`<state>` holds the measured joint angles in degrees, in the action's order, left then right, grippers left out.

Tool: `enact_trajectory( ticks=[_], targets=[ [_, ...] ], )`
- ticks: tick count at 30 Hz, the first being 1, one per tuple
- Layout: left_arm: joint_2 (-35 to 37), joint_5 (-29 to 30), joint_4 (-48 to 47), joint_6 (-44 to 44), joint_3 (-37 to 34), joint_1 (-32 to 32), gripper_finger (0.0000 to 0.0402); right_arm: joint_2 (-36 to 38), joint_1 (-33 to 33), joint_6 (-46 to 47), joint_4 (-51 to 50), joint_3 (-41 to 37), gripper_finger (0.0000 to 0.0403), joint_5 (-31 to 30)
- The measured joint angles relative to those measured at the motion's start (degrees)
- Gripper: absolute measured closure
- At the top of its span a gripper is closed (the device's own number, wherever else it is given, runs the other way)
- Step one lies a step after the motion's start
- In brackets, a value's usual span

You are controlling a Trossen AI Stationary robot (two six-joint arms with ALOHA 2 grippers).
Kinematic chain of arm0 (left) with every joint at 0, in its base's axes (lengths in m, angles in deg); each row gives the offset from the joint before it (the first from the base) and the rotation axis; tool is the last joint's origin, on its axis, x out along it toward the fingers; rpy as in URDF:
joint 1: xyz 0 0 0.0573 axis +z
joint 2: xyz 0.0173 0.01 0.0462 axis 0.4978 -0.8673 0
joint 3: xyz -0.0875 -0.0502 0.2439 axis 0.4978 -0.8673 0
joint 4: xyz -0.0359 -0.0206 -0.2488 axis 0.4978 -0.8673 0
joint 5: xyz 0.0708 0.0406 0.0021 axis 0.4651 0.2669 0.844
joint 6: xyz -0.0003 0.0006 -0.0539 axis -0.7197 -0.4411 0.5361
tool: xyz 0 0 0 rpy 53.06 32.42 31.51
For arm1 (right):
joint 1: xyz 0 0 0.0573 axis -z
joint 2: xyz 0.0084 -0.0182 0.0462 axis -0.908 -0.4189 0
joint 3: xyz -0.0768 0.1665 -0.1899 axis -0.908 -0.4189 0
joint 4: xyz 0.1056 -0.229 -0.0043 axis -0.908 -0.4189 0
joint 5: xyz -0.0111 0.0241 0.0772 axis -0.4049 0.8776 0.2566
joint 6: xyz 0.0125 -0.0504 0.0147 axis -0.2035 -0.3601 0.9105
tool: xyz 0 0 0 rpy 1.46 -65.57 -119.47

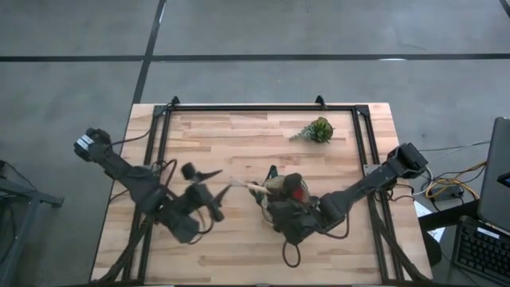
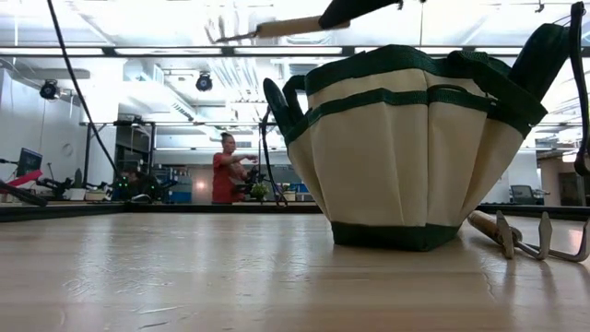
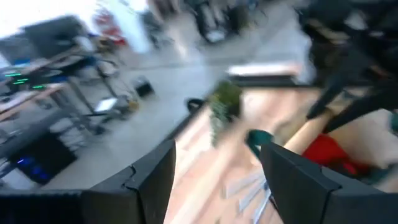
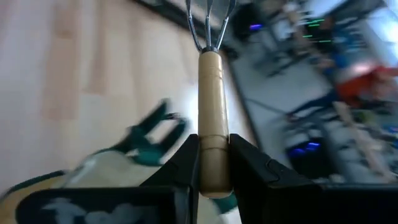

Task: Pick & Place Garden tools in Gardening bag
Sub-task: Put the left hand rake into the gardening bag

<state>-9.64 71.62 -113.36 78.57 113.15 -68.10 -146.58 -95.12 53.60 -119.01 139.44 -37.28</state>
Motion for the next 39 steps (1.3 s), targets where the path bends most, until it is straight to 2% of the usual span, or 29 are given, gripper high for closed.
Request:
enact_trajectory(
  ticks=[3,7,13,22,29,35,39],
  targets=[
    [1.9,6.3,3.6,6.1,-6.1,-2.6,0.0163,0.0,-0.9,0.0,0.7,-0.3,0.0348,-6.8],
    [3.4,13.4,12.9,12.7,-13.9,-4.4,0.0165,0.0,-1.9,-1.5,2.5,-0.3,0.0348,-12.7],
    [3.5,17.0,26.0,14.2,-21.2,-3.6,0.0164,0.1,-2.0,-5.7,7.1,-0.4,0.0348,-14.2],
    [3.5,15.8,31.3,7.5,-21.5,-3.0,0.0174,0.1,-2.0,-6.6,7.5,-0.9,0.0348,-15.6],
    [3.0,0.5,42.5,-6.0,-20.0,2.2,0.0185,0.1,-2.0,-7.0,8.5,-1.2,0.0348,-15.7],
    [2.4,1.0,50.1,-15.5,-20.0,3.1,0.0186,0.1,-2.0,-7.5,8.8,-1.4,0.0348,-15.8],
    [2.4,1.0,51.5,-17.9,-20.0,3.6,0.0187,0.1,-2.0,-7.4,8.8,-1.6,0.0348,-15.8]
  ],
)
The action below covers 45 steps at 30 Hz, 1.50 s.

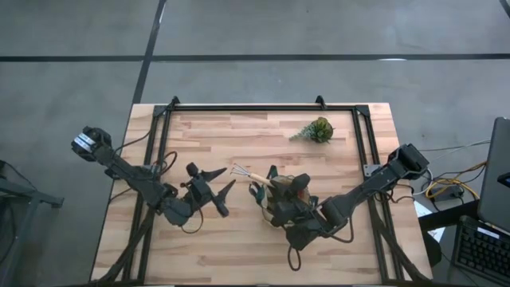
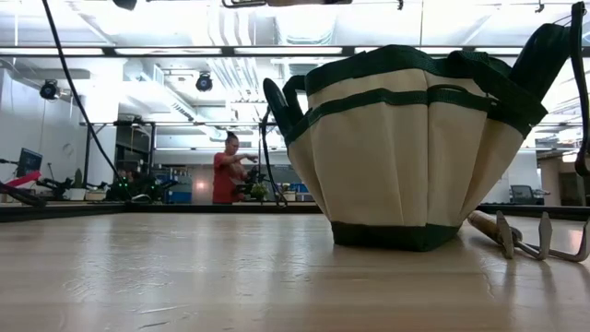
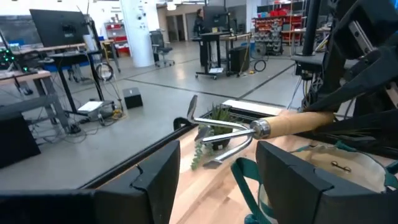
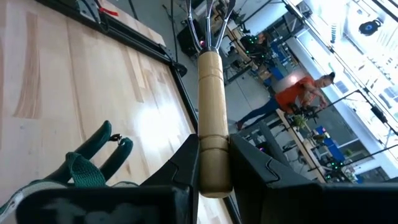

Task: Pick & Place Garden tools in Gardening bag
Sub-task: Put the left hand rake into the gardening bag

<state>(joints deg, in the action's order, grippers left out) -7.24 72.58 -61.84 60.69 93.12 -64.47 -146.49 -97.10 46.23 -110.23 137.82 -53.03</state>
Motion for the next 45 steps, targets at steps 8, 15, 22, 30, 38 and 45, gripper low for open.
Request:
enact_trajectory(
  ticks=[8,15,22,30,38,45],
  targets=[
    [0.0,-4.5,0.0,0.8,-0.1,2.0,0.02,0.0,0.0,-0.5,1.8,0.0,0.0349,0.0],
    [0.0,-4.5,0.0,0.2,-0.6,1.9,0.0275,0.0,0.0,-1.0,1.9,-0.2,0.0349,0.0],
    [0.0,-3.9,-0.3,0.1,-0.9,1.9,0.0359,0.0,-0.2,-1.0,1.9,-0.3,0.0349,0.0],
    [-0.1,-3.2,-0.5,-2.0,-1.0,2.0,0.0388,0.0,-0.2,-1.0,3.1,-0.3,0.0339,0.7],
    [0.0,-4.7,0.9,-5.3,-0.8,1.8,0.0393,-0.1,-0.1,-1.4,2.6,-0.3,0.0293,1.3],
    [0.0,-4.5,1.4,-13.7,-0.2,1.5,0.0393,-0.1,-0.3,-3.4,1.2,-0.4,0.0279,1.2]
  ],
)
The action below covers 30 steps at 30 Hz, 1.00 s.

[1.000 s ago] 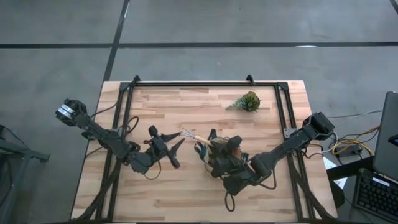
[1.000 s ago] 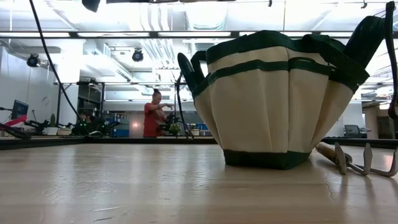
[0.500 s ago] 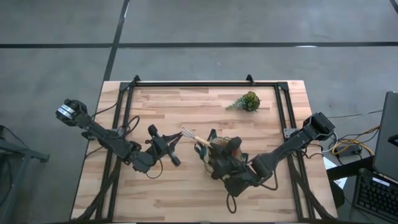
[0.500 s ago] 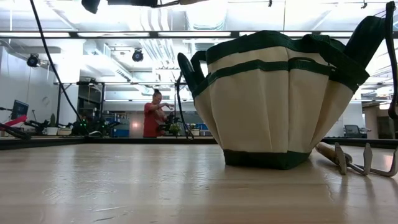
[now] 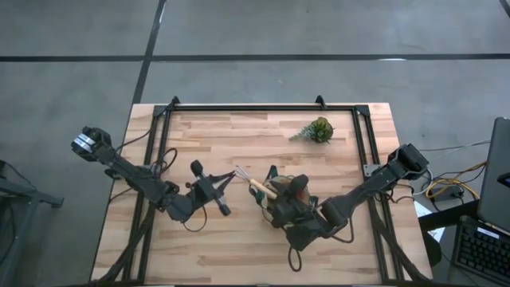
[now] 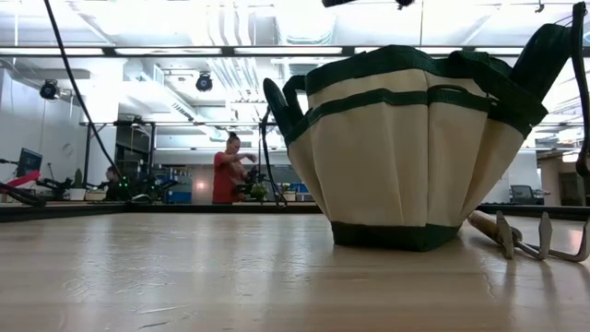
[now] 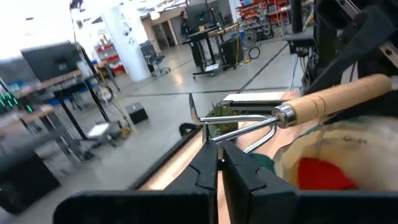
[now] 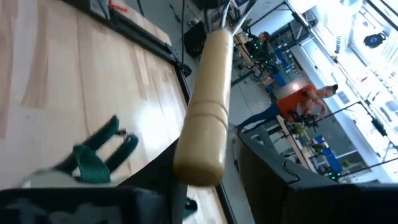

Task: Pick & Place Garden tools in Gardening bag
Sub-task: Put the left hand rake into the gardening bag

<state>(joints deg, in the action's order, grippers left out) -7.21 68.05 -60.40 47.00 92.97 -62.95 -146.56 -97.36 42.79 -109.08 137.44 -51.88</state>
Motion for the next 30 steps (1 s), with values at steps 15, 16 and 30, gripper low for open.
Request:
enact_trajectory(
  ticks=[15,16,30],
  targets=[
    [-0.8,-6.8,-1.3,-17.5,2.9,-3.8,0.0395,6.9,-1.3,27.7,-33.3,-0.2,0.0253,1.2],
    [-1.4,-8.2,-1.3,-17.6,2.9,-3.8,0.0395,7.6,-1.3,29.2,-34.4,-0.4,0.0253,1.2],
    [-19.5,-8.1,16.4,-41.4,7.3,-1.8,0.0395,14.8,-0.9,30.0,-34.6,-1.5,0.0264,0.8]
  ],
)
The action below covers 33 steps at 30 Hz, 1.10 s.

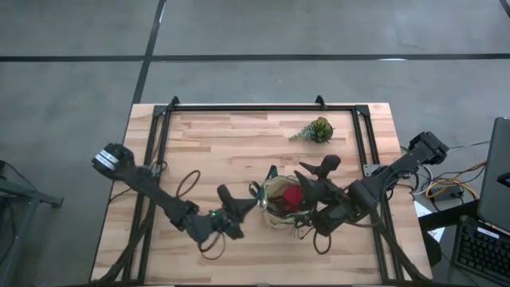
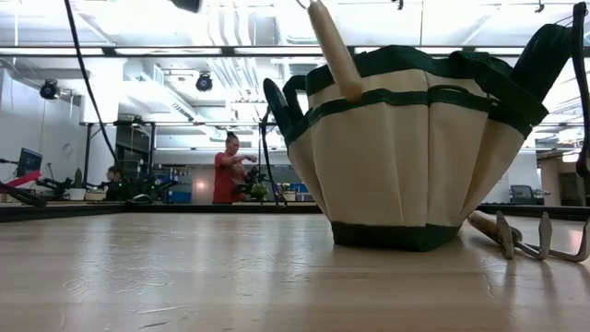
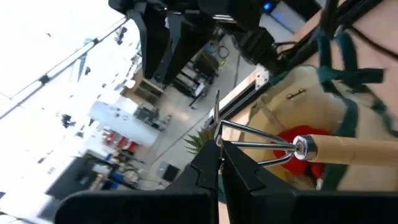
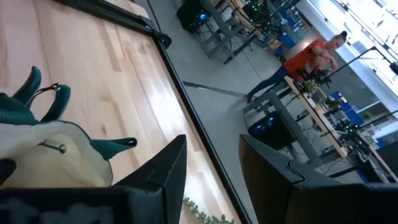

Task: Pick & Place Garden tools in Gardening bag
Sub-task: Put the left hand rake into the gardening bag

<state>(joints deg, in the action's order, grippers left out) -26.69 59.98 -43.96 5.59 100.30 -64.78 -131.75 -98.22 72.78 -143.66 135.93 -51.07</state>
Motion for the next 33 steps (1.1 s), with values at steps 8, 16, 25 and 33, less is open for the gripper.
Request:
enact_trajectory(
  ticks=[8,16,25,33],
  targets=[
    [-4.4,3.0,2.3,-10.1,4.5,0.7,0.0395,0.5,0.1,0.0,0.0,-0.4,0.0255,0.0],
    [-2.2,3.3,2.4,-13.1,4.6,0.8,0.0394,0.5,0.1,0.0,0.0,-0.5,0.0261,0.0],
    [-3.4,1.1,1.7,-12.7,4.1,0.9,0.0393,0.5,0.4,0.4,0.2,-0.5,0.0267,0.0],
    [-8.0,-1.1,2.1,-12.4,4.5,1.5,0.0393,0.5,0.4,0.6,0.4,-0.6,0.0257,0.0]
  ],
)
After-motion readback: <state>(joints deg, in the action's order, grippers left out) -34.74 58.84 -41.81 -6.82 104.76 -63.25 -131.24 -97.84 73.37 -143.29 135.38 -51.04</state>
